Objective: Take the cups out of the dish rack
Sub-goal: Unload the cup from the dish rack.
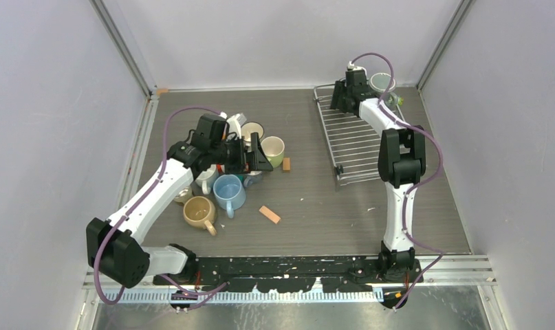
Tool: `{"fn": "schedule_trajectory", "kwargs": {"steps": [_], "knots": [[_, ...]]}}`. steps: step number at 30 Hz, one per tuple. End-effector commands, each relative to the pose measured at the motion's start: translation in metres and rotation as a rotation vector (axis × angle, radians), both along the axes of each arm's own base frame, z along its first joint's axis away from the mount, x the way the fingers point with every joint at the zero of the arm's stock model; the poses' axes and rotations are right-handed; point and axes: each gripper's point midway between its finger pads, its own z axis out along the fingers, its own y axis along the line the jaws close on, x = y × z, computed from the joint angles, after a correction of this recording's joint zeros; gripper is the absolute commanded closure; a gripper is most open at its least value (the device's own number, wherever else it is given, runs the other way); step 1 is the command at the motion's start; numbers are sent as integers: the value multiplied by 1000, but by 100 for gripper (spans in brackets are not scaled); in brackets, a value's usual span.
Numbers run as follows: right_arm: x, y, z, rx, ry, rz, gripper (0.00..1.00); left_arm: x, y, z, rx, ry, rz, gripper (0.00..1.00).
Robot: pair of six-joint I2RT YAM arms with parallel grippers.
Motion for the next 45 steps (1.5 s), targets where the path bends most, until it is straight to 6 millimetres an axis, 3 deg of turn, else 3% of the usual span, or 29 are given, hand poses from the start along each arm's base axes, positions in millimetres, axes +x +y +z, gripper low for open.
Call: {"fn": "schedule_trajectory", "kwargs": {"steps": [1, 8, 20, 28, 34, 45], "knots": [[11, -4, 23, -51, -64, -12, 38, 2, -5, 8, -27, -43, -19, 0], [14, -3, 15, -87, -59, -16, 47, 1, -4, 7, -21, -38, -21, 0], [20, -5, 6, -98, -56, -25, 55, 2, -5, 5, -17, -31, -24, 0], [21, -3, 7, -98, -56, -23, 77, 2, -4, 5, -18, -30, -21, 0], [20, 0, 32, -108, -96, -29, 99, 3, -3, 5, -11, -33, -9, 0], [14, -2, 95, -98, -186, -71, 99, 8, 0, 14, -12, -68, 26, 0]]}}
